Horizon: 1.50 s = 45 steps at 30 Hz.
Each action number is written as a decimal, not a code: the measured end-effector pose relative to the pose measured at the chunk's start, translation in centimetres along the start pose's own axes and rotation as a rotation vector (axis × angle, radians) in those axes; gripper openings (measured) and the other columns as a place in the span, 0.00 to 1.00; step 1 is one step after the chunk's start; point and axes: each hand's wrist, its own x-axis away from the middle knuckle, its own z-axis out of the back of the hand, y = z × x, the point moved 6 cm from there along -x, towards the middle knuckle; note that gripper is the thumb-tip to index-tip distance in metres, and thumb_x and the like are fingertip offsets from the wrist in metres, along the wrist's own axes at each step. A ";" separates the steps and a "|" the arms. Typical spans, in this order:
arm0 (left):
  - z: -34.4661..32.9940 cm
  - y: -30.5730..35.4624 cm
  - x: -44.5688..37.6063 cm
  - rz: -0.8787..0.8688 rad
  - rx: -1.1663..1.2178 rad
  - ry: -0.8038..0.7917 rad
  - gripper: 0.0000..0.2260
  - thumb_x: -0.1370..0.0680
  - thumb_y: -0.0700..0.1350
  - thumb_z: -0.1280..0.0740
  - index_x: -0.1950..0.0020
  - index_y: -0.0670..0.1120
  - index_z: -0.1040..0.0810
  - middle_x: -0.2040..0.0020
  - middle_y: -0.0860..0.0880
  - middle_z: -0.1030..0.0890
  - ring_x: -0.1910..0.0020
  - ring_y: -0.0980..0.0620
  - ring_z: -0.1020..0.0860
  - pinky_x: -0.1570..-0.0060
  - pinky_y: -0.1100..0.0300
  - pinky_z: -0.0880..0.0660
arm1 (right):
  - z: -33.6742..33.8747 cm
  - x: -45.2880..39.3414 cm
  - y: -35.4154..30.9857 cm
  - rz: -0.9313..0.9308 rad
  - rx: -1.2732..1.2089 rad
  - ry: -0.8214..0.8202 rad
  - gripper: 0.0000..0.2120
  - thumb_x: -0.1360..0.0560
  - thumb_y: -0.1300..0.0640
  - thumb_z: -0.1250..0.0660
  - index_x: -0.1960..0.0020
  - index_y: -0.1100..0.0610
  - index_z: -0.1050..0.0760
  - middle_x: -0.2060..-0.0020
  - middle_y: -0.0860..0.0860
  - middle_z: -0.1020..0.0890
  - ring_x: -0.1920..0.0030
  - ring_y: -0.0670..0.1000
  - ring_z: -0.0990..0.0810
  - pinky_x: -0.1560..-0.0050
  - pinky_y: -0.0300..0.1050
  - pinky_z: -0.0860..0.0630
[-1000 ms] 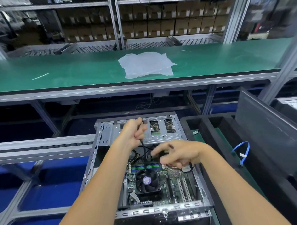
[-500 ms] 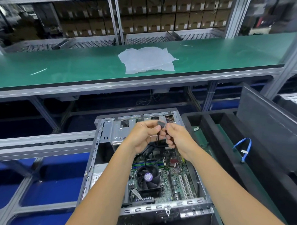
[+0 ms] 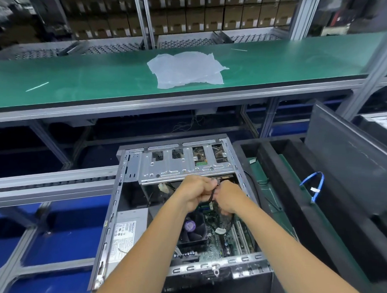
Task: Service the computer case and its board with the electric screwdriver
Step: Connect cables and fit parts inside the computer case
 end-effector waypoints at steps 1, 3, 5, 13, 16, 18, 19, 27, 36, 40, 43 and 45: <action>-0.2 -0.5 -0.1 0.021 -0.002 0.017 0.03 0.22 0.36 0.34 0.54 0.40 0.21 0.70 0.52 0.18 0.73 0.61 0.21 0.73 0.68 0.26 | -0.1 0.0 0.1 -0.017 0.037 0.023 0.11 0.18 0.63 0.42 0.38 0.64 0.28 0.44 0.61 0.20 0.55 0.57 0.22 0.59 0.44 0.27; -0.6 -1.2 -0.3 0.045 0.043 0.040 0.07 0.22 0.35 0.36 0.58 0.42 0.21 0.72 0.53 0.20 0.73 0.60 0.22 0.72 0.66 0.27 | -0.2 0.2 0.5 -0.051 0.057 0.094 0.15 0.18 0.62 0.41 0.33 0.64 0.33 0.39 0.60 0.23 0.44 0.58 0.22 0.54 0.44 0.30; -1.1 -1.8 -0.5 0.078 0.135 0.062 0.09 0.22 0.34 0.36 0.60 0.42 0.21 0.72 0.52 0.20 0.68 0.56 0.23 0.63 0.62 0.25 | -0.2 0.7 0.6 -0.048 0.040 0.173 0.15 0.18 0.61 0.42 0.33 0.63 0.36 0.40 0.61 0.24 0.44 0.58 0.23 0.54 0.46 0.31; -3.5 -2.9 -0.9 0.148 0.281 -0.005 0.10 0.25 0.29 0.41 0.59 0.37 0.21 0.63 0.44 0.21 0.60 0.46 0.24 0.57 0.55 0.26 | 0.0 2.1 0.3 0.083 0.406 0.410 0.19 0.20 0.64 0.41 0.31 0.63 0.41 0.42 0.58 0.23 0.45 0.56 0.18 0.55 0.44 0.25; -4.2 -2.7 -1.2 0.145 0.359 0.005 0.13 0.25 0.27 0.44 0.57 0.34 0.20 0.61 0.45 0.22 0.60 0.46 0.26 0.61 0.57 0.28 | 1.3 2.1 0.1 0.198 0.379 0.426 0.17 0.21 0.64 0.39 0.34 0.60 0.38 0.47 0.58 0.20 0.51 0.58 0.19 0.62 0.47 0.31; -4.3 -2.7 -1.5 0.124 0.424 0.015 0.13 0.24 0.27 0.45 0.49 0.33 0.22 0.60 0.46 0.21 0.63 0.49 0.24 0.65 0.59 0.26 | 2.4 2.2 0.0 0.299 0.327 0.463 0.10 0.21 0.61 0.39 0.41 0.58 0.35 0.52 0.57 0.19 0.57 0.60 0.22 0.63 0.48 0.36; -4.3 -2.7 -1.4 0.113 0.455 0.017 0.11 0.23 0.29 0.44 0.50 0.35 0.22 0.63 0.46 0.20 0.66 0.52 0.23 0.67 0.61 0.25 | 3.2 2.3 0.1 0.343 0.298 0.512 0.06 0.21 0.60 0.39 0.46 0.56 0.34 0.54 0.56 0.19 0.58 0.61 0.23 0.63 0.47 0.37; -5.0 -2.9 -1.6 0.057 0.506 0.011 0.07 0.24 0.29 0.38 0.59 0.36 0.22 0.65 0.45 0.19 0.64 0.52 0.21 0.61 0.64 0.22 | 6.4 0.3 3.3 0.281 -0.298 0.629 0.12 0.19 0.65 0.45 0.52 0.55 0.24 0.62 0.54 0.21 0.59 0.56 0.24 0.59 0.50 0.32; -4.3 -3.5 -1.9 0.055 0.392 0.142 0.15 0.25 0.27 0.37 0.38 0.28 0.29 0.67 0.46 0.19 0.69 0.56 0.19 0.67 0.66 0.22 | 6.4 -1.4 1.8 0.201 -0.076 0.585 0.10 0.23 0.67 0.42 0.53 0.52 0.29 0.60 0.52 0.24 0.58 0.58 0.25 0.61 0.48 0.34; -4.3 -3.6 -1.8 0.064 0.338 0.167 0.15 0.25 0.32 0.33 0.39 0.30 0.27 0.59 0.43 0.18 0.63 0.51 0.19 0.52 0.57 0.20 | 6.6 -1.6 2.0 0.235 -0.089 0.619 0.10 0.23 0.68 0.43 0.50 0.56 0.26 0.63 0.52 0.25 0.58 0.60 0.25 0.62 0.50 0.32; -4.0 -3.5 -1.7 0.056 0.313 0.222 0.10 0.26 0.32 0.31 0.46 0.38 0.23 0.67 0.49 0.18 0.74 0.58 0.20 0.74 0.68 0.25 | 6.2 -1.6 1.6 0.242 0.055 0.624 0.11 0.25 0.68 0.42 0.52 0.53 0.32 0.64 0.52 0.27 0.62 0.58 0.29 0.63 0.49 0.38; -4.2 -3.3 -1.4 0.051 0.325 0.215 0.11 0.26 0.32 0.31 0.44 0.37 0.24 0.64 0.46 0.18 0.73 0.55 0.20 0.71 0.67 0.25 | 6.2 -1.6 1.5 0.240 0.054 0.638 0.11 0.25 0.69 0.42 0.51 0.54 0.31 0.65 0.52 0.27 0.62 0.58 0.29 0.64 0.48 0.38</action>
